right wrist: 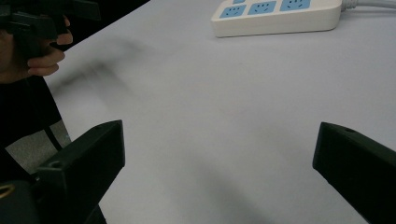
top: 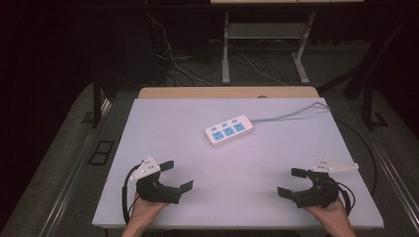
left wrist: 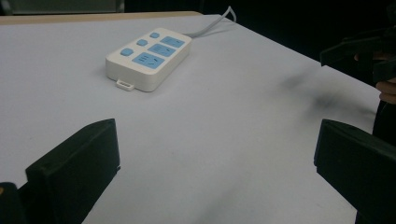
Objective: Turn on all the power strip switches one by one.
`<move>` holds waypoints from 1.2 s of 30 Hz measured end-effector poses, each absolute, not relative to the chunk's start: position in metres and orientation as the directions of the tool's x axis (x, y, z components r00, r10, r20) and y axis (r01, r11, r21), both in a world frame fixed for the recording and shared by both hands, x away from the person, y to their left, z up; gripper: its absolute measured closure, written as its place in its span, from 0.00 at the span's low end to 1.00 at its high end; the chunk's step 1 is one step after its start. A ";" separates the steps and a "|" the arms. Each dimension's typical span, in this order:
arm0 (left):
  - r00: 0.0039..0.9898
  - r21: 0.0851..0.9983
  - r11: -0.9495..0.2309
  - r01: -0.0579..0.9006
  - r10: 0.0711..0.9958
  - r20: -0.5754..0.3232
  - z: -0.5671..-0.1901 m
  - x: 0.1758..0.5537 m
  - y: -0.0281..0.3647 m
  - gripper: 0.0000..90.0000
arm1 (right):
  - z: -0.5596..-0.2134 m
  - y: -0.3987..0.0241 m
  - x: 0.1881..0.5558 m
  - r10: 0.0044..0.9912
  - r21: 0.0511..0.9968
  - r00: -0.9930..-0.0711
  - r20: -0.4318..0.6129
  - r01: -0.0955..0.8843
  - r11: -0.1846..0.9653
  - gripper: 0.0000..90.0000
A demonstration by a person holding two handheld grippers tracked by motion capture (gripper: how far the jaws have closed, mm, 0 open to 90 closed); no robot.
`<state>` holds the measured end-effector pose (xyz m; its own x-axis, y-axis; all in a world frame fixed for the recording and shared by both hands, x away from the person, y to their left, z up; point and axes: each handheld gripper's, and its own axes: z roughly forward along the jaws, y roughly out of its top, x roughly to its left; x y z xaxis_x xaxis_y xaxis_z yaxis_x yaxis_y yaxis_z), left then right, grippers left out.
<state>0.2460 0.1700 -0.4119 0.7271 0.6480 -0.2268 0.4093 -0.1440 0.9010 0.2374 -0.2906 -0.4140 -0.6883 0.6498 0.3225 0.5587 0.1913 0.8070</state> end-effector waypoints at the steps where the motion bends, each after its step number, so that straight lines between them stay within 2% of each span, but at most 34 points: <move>1: 0.728 0.900 -0.144 0.410 0.647 -0.228 -0.412 0.246 0.170 0.00 | -0.414 -0.291 0.237 0.649 0.806 -0.689 0.323 0.559 0.192 0.02; 36: 0.784 0.878 -0.245 0.412 0.587 -0.204 -0.379 0.269 0.157 0.00 | -0.415 -0.296 0.241 0.641 0.808 -0.688 0.341 0.563 0.175 0.02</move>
